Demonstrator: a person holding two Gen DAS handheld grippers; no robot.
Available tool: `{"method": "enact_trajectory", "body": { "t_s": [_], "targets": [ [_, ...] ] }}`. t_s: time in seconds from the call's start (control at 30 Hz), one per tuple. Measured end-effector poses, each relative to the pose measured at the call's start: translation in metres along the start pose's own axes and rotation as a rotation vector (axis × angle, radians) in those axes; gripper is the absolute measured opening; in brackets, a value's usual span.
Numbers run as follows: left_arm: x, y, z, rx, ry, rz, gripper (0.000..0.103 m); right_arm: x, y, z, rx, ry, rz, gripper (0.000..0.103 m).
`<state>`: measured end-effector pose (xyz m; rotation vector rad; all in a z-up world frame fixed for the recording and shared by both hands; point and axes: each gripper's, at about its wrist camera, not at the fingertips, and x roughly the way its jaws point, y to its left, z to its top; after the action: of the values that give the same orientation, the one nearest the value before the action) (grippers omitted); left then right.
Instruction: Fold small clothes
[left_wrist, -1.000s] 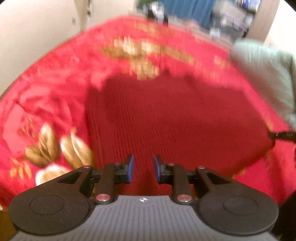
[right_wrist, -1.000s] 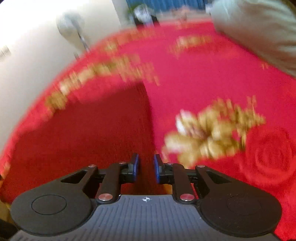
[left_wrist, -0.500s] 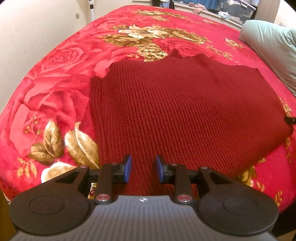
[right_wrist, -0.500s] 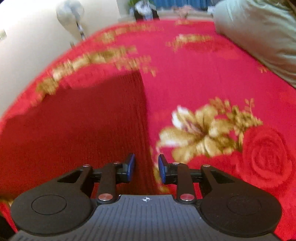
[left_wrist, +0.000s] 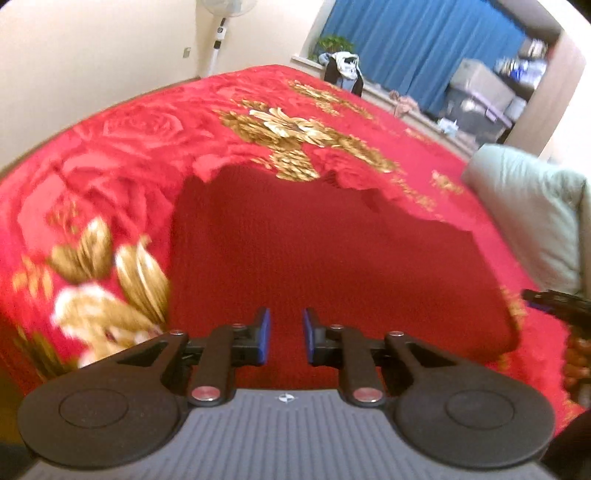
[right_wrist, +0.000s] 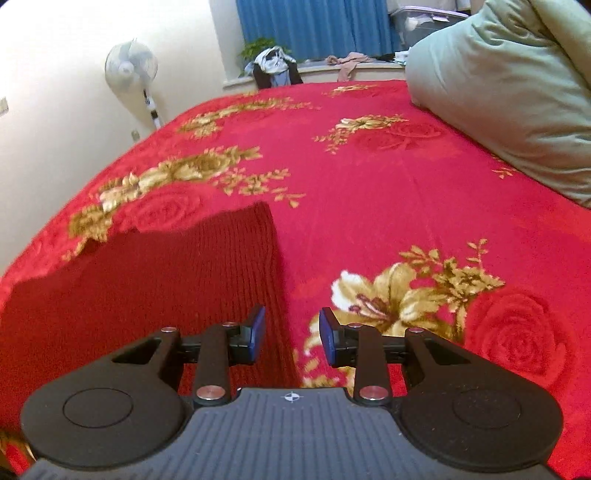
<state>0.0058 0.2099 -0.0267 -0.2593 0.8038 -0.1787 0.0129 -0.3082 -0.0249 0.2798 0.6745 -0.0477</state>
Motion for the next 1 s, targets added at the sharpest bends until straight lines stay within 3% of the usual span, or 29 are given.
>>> {"method": "enact_trajectory", "body": {
  "t_s": [0.1, 0.17, 0.33, 0.5, 0.8, 1.0],
  "targets": [
    [-0.004, -0.002, -0.018, -0.095, 0.009, -0.048, 0.026, -0.004, 0.004, 0.007, 0.021, -0.015, 0.043, 0.033],
    [-0.001, -0.002, -0.029, -0.166, 0.028, -0.061, 0.037, -0.007, 0.009, 0.012, 0.017, -0.028, 0.074, 0.034],
    [0.015, 0.007, -0.052, -0.344, 0.091, 0.002, 0.053, -0.010, 0.019, 0.018, -0.018, -0.044, 0.115, 0.036],
    [0.026, 0.024, -0.056, -0.471, 0.080, 0.059, 0.053, -0.008, 0.018, 0.020, -0.036, -0.030, 0.130, 0.037],
    [0.039, 0.052, -0.059, -0.756, -0.004, 0.062, 0.054, -0.007, 0.013, 0.024, -0.015, -0.028, 0.138, 0.037],
    [0.044, 0.053, -0.058, -0.822, -0.053, 0.102, 0.054, -0.004, 0.014, 0.024, -0.024, -0.019, 0.131, 0.037]
  ]
}}
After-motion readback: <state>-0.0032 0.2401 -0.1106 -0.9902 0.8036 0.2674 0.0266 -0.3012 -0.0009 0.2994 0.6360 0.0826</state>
